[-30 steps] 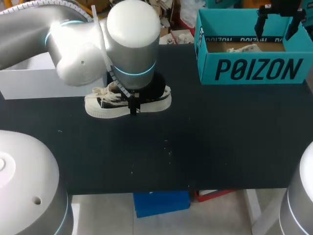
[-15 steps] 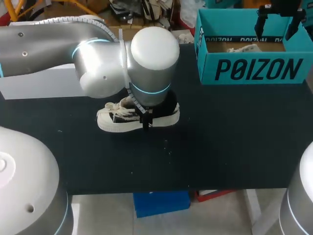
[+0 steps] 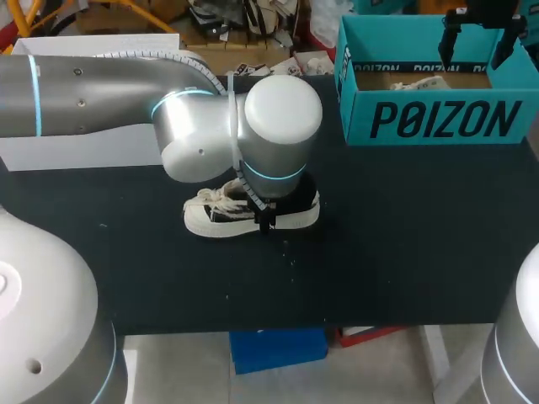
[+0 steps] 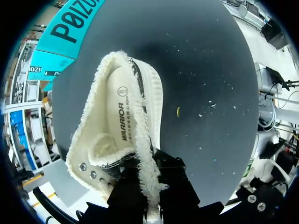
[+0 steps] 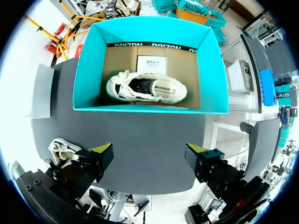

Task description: Take the shoe out of the shoebox, open the shoe tongue, remove and reinsert the insole, then place the shoe into the shoebox

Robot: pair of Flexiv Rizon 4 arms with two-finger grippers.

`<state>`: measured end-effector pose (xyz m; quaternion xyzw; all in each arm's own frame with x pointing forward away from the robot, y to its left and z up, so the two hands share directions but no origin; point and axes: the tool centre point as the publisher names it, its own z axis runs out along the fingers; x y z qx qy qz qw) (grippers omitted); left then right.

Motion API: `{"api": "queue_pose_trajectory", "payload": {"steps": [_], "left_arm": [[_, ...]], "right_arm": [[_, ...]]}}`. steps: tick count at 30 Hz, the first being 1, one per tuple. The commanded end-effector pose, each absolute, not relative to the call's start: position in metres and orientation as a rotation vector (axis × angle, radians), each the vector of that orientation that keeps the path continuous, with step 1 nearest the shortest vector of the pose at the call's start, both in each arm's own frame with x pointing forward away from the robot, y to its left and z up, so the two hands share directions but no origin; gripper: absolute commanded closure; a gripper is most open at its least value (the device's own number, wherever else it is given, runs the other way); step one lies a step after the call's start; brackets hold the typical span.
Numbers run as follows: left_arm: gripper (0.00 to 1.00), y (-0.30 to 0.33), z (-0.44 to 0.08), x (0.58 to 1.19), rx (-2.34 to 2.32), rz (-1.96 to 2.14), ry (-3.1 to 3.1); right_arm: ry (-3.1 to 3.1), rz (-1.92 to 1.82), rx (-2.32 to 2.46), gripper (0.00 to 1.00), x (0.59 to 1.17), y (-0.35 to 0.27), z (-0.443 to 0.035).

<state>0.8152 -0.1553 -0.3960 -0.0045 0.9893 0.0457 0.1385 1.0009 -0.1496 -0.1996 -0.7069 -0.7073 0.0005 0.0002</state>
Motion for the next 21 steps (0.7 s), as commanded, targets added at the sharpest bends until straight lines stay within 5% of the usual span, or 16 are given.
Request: {"api": "queue_pose_trajectory", "payload": {"steps": [1, 21], "left_arm": [[0.0, -0.161, -0.399, 0.815, 0.022, 0.115, 2.88], [0.0, -0.117, -0.282, 0.797, -0.011, -0.371, 3.031]], "right_arm": [[-2.221, 0.002, -2.221, 0.0, 1.001, -0.15, -0.2], [-2.221, 0.002, -2.221, 0.0, 1.001, -0.15, -0.2]]}}
